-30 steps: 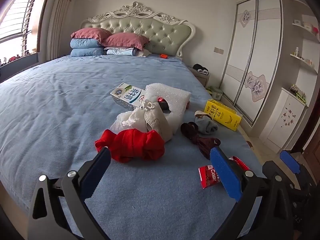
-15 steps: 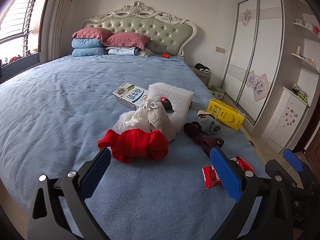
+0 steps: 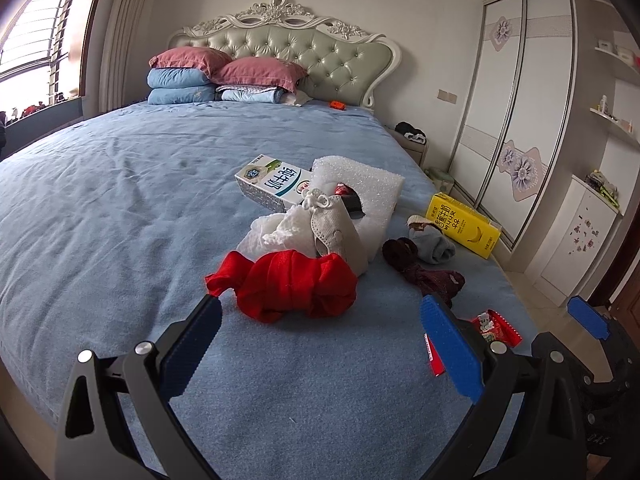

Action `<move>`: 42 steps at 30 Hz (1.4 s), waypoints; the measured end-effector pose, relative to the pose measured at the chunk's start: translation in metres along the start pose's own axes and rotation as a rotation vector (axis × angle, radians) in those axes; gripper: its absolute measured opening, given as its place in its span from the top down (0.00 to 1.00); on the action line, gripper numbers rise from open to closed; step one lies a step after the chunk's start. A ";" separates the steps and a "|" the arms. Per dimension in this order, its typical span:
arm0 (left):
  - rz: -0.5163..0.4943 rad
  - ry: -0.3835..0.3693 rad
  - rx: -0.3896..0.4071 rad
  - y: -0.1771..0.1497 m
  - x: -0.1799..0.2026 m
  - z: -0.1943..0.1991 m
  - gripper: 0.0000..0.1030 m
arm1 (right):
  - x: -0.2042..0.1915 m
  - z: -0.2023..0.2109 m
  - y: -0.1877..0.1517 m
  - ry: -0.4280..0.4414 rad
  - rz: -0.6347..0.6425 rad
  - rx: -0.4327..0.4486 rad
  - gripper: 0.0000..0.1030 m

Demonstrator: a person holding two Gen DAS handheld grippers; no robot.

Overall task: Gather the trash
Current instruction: 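Move both tools toward the red candy wrapper on the bed, then grasp the red Milk Candy wrapper with the right gripper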

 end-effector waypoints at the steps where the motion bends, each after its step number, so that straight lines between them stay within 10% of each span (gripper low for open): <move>1: 0.003 0.001 -0.004 0.000 -0.001 -0.001 0.04 | -0.002 -0.002 -0.001 0.010 0.003 -0.008 0.08; 21: 0.037 0.017 -0.006 0.001 -0.022 -0.005 0.04 | -0.041 -0.021 -0.006 0.089 0.266 -0.122 0.08; 32: -0.008 0.015 -0.049 -0.006 -0.022 -0.016 0.04 | -0.039 -0.046 0.004 0.354 0.335 -0.236 0.09; 42: -0.028 0.014 -0.083 -0.003 -0.024 -0.022 0.04 | -0.049 -0.074 -0.008 0.404 0.501 -0.399 0.42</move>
Point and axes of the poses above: each gripper's, at about its wrist camera, not at the fingertips, and z roughly against the way its jaws point, x to its right, y to its top, the point moved 5 cm from there along -z, roughly the way its jaws point
